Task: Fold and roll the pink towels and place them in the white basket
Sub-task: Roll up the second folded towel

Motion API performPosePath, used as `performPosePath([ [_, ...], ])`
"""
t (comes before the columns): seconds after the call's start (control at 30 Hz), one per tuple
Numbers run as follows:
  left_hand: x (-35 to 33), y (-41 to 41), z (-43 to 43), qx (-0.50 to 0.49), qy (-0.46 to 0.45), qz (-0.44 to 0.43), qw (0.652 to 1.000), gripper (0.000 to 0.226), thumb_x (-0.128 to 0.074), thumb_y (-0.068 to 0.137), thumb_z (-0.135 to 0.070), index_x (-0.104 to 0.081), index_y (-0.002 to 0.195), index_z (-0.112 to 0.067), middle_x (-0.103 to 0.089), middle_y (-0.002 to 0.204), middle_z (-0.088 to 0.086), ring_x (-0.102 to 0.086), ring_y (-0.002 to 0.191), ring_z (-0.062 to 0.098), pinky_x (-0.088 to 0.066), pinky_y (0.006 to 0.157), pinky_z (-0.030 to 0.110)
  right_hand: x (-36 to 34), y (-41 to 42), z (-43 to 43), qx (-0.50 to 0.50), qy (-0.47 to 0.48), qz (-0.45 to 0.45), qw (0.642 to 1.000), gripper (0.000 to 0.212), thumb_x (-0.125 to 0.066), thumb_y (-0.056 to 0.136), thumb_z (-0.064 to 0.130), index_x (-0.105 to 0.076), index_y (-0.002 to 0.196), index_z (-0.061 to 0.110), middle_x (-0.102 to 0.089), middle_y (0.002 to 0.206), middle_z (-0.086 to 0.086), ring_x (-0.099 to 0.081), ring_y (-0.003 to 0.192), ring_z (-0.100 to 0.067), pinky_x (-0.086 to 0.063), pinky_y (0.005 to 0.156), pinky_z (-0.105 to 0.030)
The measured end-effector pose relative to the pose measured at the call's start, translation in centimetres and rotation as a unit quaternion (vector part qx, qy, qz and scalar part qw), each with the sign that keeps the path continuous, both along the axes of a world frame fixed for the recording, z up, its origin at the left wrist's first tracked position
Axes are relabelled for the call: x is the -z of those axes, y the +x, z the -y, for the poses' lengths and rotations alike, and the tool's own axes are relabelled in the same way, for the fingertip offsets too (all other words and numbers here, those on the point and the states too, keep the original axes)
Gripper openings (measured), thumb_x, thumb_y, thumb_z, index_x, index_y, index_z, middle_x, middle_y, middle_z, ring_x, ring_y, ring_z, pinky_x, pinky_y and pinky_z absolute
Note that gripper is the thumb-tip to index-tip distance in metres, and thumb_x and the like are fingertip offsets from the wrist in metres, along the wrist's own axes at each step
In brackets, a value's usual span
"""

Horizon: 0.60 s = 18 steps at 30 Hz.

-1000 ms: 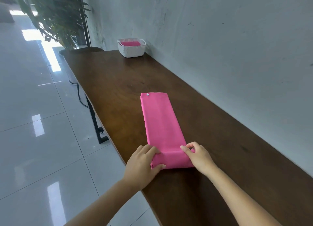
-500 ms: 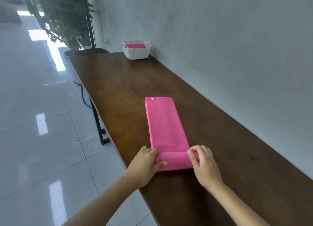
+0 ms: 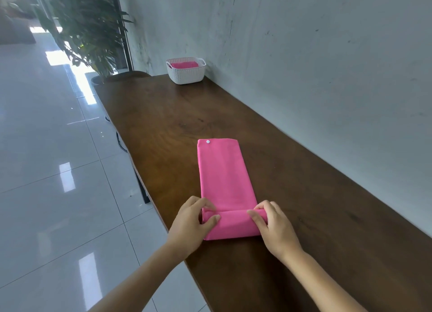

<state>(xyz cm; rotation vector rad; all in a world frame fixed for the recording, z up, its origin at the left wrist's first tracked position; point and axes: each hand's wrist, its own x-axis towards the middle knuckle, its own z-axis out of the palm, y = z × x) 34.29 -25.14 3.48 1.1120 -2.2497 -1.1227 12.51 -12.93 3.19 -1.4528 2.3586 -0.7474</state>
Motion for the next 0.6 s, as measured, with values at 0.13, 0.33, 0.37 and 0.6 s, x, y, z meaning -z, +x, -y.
performPosePath([
  [0.13, 0.5, 0.0, -1.2, -0.029, -0.048, -0.037, 0.998, 0.015, -0.057, 0.099, -0.045, -0.062, 0.112, -0.041, -0.054, 0.114, -0.025, -0.05, 0.108, -0.001, -0.05, 0.09, 0.021, -1.3, -0.7, 2.4, 0.01, 0.101, -0.01, 0.995, 0.055, -0.03, 0.092, 0.075, -0.055, 0.101, 0.028, -0.05, 0.108, 0.009, -0.055, 0.085, -0.005, -0.046, 0.065, -0.021],
  [0.33, 0.6, 0.4, -0.6, 0.029, -0.097, 0.082, 0.992, 0.068, -0.051, 0.086, -0.076, -0.039, 0.142, -0.04, -0.039, 0.128, -0.026, -0.039, 0.118, 0.0, -0.045, 0.099, 0.022, -2.1, -1.1, 5.0, 0.046, 0.136, -0.056, 0.988, 0.059, -0.032, 0.091, 0.077, -0.054, 0.098, 0.023, -0.06, 0.095, 0.006, -0.057, 0.079, -0.008, -0.042, 0.059, -0.025],
  [0.37, 0.5, 0.4, -0.3, 0.03, -0.1, 0.088, 0.991, 0.068, -0.05, 0.086, -0.077, -0.039, 0.142, -0.039, -0.039, 0.126, -0.026, -0.04, 0.117, 0.0, -0.044, 0.098, 0.021, -2.2, -0.9, 5.0, 0.051, 0.126, -0.068, 0.988, 0.057, -0.032, 0.091, 0.077, -0.053, 0.097, 0.024, -0.06, 0.093, 0.007, -0.057, 0.077, -0.007, -0.042, 0.057, -0.024],
  [0.6, -0.2, 1.8, 1.7, 0.036, -0.003, 0.084, 0.996, 0.058, -0.044, 0.083, -0.076, -0.045, 0.126, -0.036, -0.054, 0.111, -0.018, -0.05, 0.102, 0.004, -0.049, 0.088, 0.023, -1.4, 0.9, 2.4, -0.003, 0.02, -0.037, 0.999, 0.044, -0.027, 0.095, 0.072, -0.042, 0.11, 0.033, -0.052, 0.114, 0.013, -0.056, 0.085, -0.002, -0.044, 0.058, -0.014],
])
